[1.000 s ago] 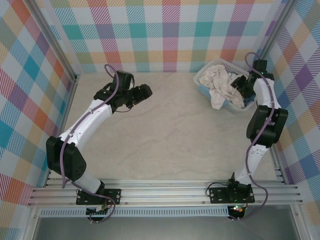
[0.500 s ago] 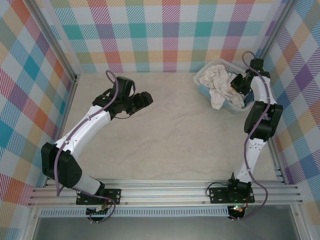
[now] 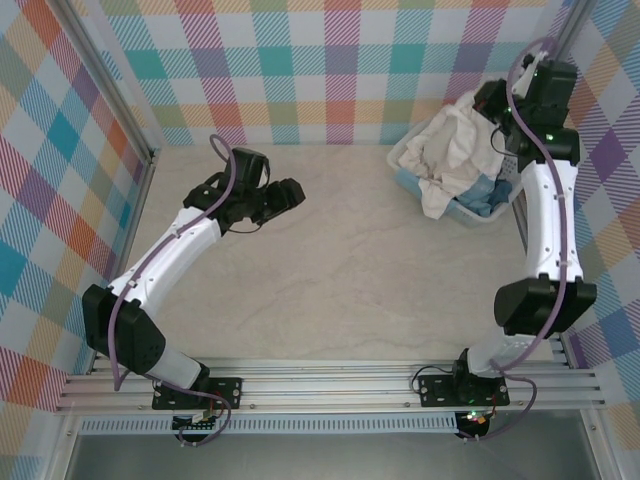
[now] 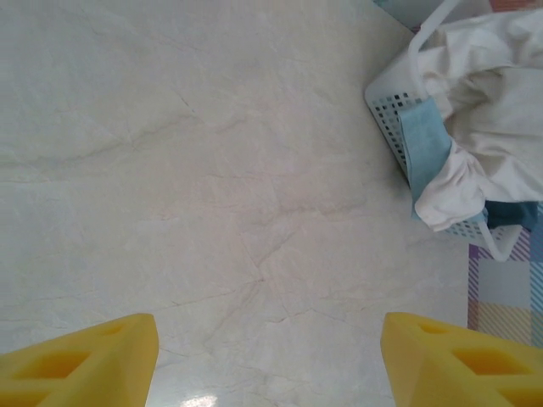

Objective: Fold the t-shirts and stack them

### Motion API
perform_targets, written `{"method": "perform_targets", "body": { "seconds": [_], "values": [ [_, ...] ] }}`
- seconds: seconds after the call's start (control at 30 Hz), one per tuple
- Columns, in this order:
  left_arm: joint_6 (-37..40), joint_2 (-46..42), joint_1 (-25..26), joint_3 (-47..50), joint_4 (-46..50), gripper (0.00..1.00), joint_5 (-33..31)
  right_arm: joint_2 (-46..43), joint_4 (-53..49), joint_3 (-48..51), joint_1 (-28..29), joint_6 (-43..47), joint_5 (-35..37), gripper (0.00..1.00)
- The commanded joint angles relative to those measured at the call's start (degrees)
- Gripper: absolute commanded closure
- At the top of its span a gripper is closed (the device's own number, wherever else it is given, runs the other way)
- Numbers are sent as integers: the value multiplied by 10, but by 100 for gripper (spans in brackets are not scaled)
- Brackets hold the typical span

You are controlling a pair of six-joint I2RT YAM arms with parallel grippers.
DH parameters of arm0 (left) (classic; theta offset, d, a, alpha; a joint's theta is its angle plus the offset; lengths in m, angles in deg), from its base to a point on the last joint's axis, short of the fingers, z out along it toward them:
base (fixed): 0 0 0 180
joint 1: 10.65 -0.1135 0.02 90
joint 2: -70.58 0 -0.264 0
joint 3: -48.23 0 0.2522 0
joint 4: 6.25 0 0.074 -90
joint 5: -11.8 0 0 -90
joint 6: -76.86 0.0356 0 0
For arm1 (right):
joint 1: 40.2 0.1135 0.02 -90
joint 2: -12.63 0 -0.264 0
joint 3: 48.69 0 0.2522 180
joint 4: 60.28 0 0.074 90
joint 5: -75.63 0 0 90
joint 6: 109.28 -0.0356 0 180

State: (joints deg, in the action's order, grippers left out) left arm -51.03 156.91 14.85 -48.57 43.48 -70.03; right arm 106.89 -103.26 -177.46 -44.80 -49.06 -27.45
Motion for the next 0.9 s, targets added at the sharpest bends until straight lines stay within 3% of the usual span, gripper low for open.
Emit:
{"method": "perform_targets", "body": {
  "seconds": [0.0, 0.23, 0.43, 0.57, 0.73, 0.8, 0.87],
  "values": [
    [13, 5, 3, -41, 54, 30, -60, -20, 63, -28, 42, -22, -68, 100],
    [14, -20, 2, -77, 113, 25, -145, -20, 72, -90, 191, -52, -82, 100],
    [5, -83, -1, -71, 151, 24, -224, 10, 95, 2, 368, -83, -52, 100],
    [-12, -147, -4, -35, 182, 25, -299, 83, 118, 64, 461, -144, -51, 100],
    [-29, -210, -9, 21, 214, 27, -316, 235, 85, 7, 525, -178, -127, 100],
    [-37, -233, -9, 49, 223, 29, -309, 298, -4, -76, 533, -150, -155, 85],
    [-43, -250, -9, 75, 224, 30, -294, 304, -50, -97, 536, -121, -139, 73]
  ]
}}
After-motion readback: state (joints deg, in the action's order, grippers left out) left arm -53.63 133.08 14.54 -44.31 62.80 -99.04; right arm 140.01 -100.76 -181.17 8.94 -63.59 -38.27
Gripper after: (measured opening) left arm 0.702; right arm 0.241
